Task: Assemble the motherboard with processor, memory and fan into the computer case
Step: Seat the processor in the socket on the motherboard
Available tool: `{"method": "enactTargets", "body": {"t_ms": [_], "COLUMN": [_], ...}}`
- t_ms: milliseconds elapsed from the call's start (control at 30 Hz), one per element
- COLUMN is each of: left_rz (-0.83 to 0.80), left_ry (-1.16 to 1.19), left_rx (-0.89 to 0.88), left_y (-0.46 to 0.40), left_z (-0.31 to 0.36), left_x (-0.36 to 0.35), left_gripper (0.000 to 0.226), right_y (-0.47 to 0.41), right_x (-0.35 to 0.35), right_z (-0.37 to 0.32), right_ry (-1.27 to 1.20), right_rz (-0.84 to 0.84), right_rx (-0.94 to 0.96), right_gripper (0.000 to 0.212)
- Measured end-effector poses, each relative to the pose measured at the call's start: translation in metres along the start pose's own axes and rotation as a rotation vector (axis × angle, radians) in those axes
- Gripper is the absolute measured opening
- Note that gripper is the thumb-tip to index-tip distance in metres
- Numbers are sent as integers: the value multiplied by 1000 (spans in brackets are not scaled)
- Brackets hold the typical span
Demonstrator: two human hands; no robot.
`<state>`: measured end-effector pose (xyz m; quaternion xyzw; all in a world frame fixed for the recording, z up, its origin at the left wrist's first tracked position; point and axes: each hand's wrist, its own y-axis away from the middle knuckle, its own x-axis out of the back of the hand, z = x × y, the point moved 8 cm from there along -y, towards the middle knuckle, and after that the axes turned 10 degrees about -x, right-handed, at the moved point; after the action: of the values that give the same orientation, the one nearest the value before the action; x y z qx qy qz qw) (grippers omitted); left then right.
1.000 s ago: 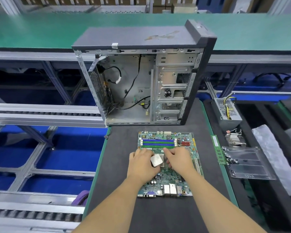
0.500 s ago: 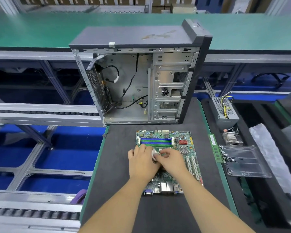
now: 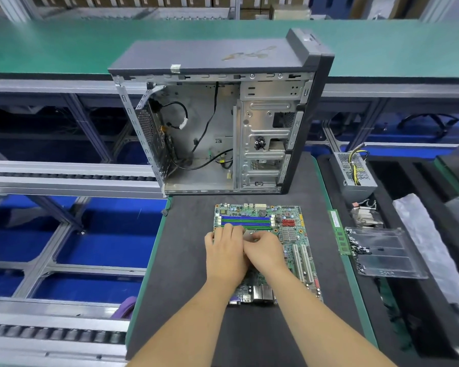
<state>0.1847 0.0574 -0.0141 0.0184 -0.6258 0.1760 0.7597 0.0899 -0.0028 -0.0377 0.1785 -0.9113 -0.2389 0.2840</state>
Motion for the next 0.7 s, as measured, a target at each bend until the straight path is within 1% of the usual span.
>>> {"method": "enactTargets", "body": {"t_ms": [100, 167, 233, 333, 433, 500, 567, 600, 667, 700], "left_rz": [-51, -98, -145, -170, -154, -152, -144, -130, -120, -127], "left_ry": [192, 327, 369, 358, 379, 358, 330, 321, 305, 294], "left_rx": [46, 97, 89, 73, 65, 50, 35, 31, 25, 19], "left_y": [1, 3, 4, 5, 6, 6, 6, 5, 5, 5], "left_z": [-10, -20, -27, -31, -28, -25, -22, -23, -24, -24], "left_x": [-7, -13, -17, -19, -19, -18, -17, -16, -15, -16], "left_gripper": [45, 57, 65, 64, 59, 55, 52, 50, 47, 47], "right_y": [1, 2, 1, 1, 1, 0, -3, -5, -8, -8], "right_x": [0, -2, -3, -3, -5, -7, -6, -4, -2, -2], "right_z": [0, 3, 6, 11, 10, 7, 6, 5, 5, 6], "right_ry": [-18, 23, 56, 18, -12, -23, -32, -41, -51, -26], "right_rz": [-33, -61, -74, -107, -156, -167, -160, -153, -144, -140], "right_rx": [18, 32, 46, 69, 98, 103, 109, 117, 137, 155], "right_gripper": [4, 18, 40, 57, 65, 60, 43, 38, 34, 27]}}
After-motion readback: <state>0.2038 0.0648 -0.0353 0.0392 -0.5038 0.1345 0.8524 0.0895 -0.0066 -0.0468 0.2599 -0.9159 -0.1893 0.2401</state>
